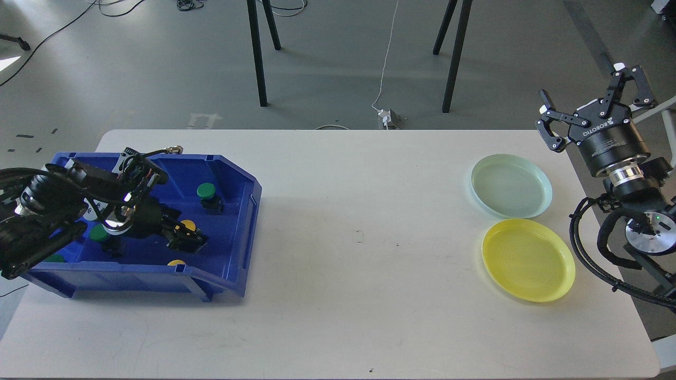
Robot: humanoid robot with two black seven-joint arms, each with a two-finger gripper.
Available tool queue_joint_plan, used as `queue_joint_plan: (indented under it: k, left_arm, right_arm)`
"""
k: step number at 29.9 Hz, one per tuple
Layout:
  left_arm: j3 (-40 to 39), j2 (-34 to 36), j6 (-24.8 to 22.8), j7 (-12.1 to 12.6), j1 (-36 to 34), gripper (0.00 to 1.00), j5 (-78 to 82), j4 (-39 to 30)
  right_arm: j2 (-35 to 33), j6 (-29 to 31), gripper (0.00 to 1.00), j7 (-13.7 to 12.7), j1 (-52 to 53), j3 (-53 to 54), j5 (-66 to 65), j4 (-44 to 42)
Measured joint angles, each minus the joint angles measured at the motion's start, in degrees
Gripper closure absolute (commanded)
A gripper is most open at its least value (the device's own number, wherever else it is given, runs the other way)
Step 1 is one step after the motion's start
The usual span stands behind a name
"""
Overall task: Pass button and place on color plate
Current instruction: 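Lower the left gripper into the bin and grasp the yellow button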
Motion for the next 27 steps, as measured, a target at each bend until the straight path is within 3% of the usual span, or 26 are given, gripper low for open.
queue_joint_plan:
  k: [11,15,27]
  left_arm:
    - [0.0,-0.5,0.0,0.0,-0.1,0.43,-0.1,0.9]
    - [0.0,-0.5,0.0,0.0,-0.1,0.61,-0.1,1.0]
    - [0.0,-0.5,0.0,0.0,-0.2,0.82,0.0,1.0]
  right_arm:
    - [0.0,0.0,0.01,0.0,-0.6,0.0,0.0,0.0]
    - [0.0,0.0,0.01,0.0,-0.7,0.0,0.0,-0.1]
    - [0.0,0.0,0.01,0.0,-1.1,0.0,0.0,-0.1]
